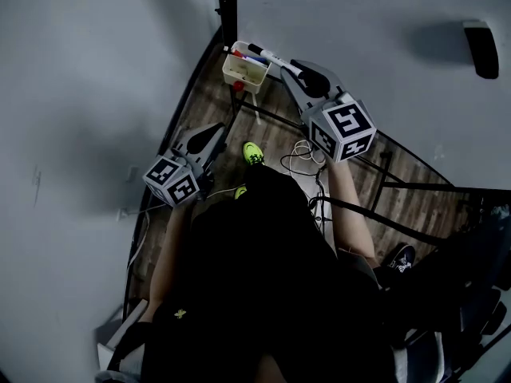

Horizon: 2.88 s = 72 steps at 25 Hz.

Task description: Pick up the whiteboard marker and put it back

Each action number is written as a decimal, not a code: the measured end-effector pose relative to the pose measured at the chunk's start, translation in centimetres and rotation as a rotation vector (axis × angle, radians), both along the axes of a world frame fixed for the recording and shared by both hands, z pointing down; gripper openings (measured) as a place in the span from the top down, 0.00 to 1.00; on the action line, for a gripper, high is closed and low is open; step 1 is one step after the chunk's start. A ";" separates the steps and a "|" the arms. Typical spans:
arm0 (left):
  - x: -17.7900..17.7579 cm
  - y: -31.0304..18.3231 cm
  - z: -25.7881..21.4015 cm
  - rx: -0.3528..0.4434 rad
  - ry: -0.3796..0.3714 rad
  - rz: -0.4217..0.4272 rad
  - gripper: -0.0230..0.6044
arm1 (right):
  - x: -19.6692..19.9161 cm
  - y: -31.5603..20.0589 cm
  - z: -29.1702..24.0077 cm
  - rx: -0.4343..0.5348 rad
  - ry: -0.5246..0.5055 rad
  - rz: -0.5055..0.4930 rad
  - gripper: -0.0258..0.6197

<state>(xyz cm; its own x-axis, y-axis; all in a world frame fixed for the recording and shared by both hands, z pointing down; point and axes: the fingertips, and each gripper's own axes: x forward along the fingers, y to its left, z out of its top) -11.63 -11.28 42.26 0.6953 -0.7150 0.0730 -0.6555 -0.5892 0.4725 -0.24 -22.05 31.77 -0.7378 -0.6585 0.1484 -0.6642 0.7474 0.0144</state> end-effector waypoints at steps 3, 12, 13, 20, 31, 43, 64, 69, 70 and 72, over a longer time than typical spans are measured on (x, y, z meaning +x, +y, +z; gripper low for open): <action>0.1 0.1 -0.1 -0.003 0.028 -0.004 0.94 | 0.1 0.5 -0.5 0.012 0.000 -0.004 0.85; 0.7 0.5 0.4 -0.023 0.054 -0.005 0.94 | 0.7 1.2 -0.7 0.022 -0.006 0.001 0.85; 0.8 0.6 0.4 -0.024 0.054 -0.003 0.94 | 0.7 1.3 -0.8 0.022 -0.005 0.000 0.85; 0.9 1.3 0.3 -0.027 0.061 -0.010 0.94 | 1.0 2.0 -1.0 0.029 0.007 0.000 0.85; 0.4 1.6 0.8 -0.047 0.085 -0.023 0.94 | 0.3 1.6 0.1 0.016 0.025 -0.013 0.85; -0.6 1.3 1.2 -0.074 0.078 -0.039 0.94 | -1.0 0.3 1.6 -0.013 0.068 -0.041 0.85; -1.3 1.3 2.3 -0.132 0.086 -0.080 0.94 | -2.7 -2.1 5.9 -0.103 0.119 -0.087 0.85; -1.8 1.3 2.5 -0.144 0.088 -0.095 0.94 | -2.9 -2.4 7.0 -0.129 0.124 -0.095 0.85; -1.9 1.3 2.6 -0.146 0.090 -0.099 0.94 | -3.0 -2.5 7.3 -0.134 0.125 -0.098 0.85; -2.0 1.2 2.8 -0.152 0.095 -0.106 0.94 | -3.1 -2.7 7.8 -0.144 0.128 -0.102 0.85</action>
